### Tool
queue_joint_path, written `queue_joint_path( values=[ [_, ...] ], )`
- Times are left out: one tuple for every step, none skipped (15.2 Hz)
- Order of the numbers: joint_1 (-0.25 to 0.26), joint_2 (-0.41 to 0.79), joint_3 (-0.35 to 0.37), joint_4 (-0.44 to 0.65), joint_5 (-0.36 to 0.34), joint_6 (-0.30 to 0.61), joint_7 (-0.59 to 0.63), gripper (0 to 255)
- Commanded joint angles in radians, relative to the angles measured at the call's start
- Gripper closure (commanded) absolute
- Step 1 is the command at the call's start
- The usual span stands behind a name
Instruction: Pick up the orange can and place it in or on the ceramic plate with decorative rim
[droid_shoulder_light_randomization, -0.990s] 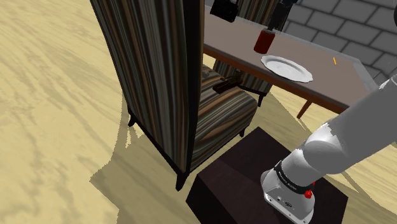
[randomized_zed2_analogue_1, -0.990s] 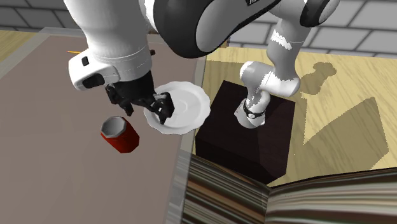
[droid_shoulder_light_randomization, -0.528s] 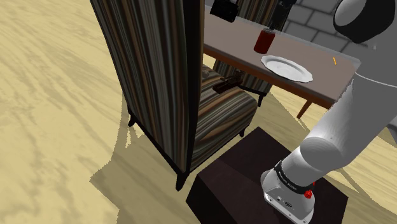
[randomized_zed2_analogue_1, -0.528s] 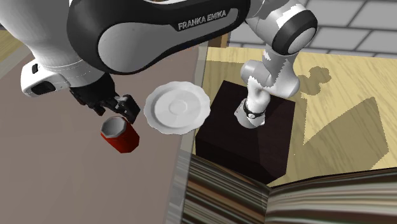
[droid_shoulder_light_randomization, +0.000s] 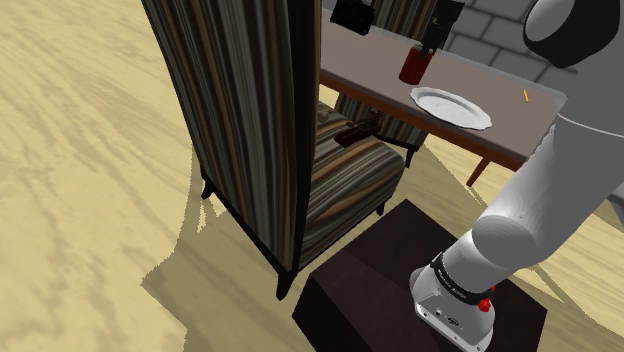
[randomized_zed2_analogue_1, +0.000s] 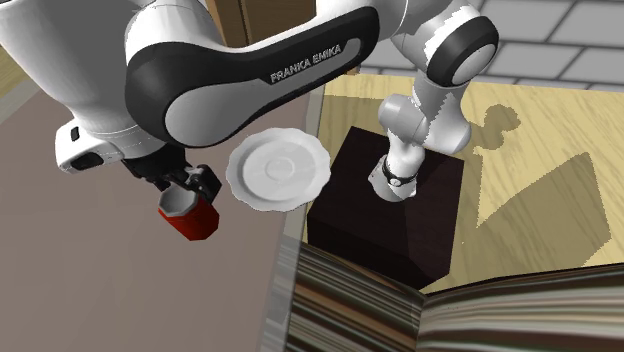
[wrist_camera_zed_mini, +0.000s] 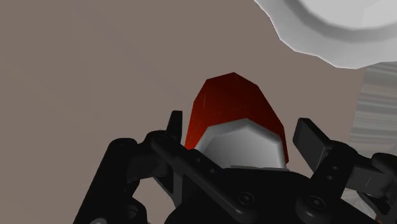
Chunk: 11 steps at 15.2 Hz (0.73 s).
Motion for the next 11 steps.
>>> queue_joint_path(
  values=[
    [0.001, -0.003, 0.000, -0.011, -0.001, 0.010, 0.001, 0],
    [0.001, -0.003, 0.000, -0.011, -0.001, 0.010, 0.001, 0],
    [0.001, -0.003, 0.000, -0.011, -0.001, 0.010, 0.001, 0],
    [0.001, -0.003, 0.000, -0.011, -0.001, 0.010, 0.001, 0],
    [0.001, -0.003, 0.000, -0.011, -0.001, 0.010, 0.001, 0],
    [0.001, -0.003, 0.000, -0.011, -0.001, 0.009, 0.001, 0],
    [0.001, -0.003, 0.000, -0.011, -0.001, 0.009, 0.001, 0],
    [0.001, -0.003, 0.000, -0.011, -0.001, 0.009, 0.001, 255],
    [0.001, -0.003, 0.000, -0.011, -0.001, 0.009, 0.001, 255],
    [0.001, -0.003, 0.000, -0.011, -0.001, 0.010, 0.001, 255],
    [0.001, -0.002, 0.000, -0.010, -0.001, 0.009, 0.001, 255]
  ],
)
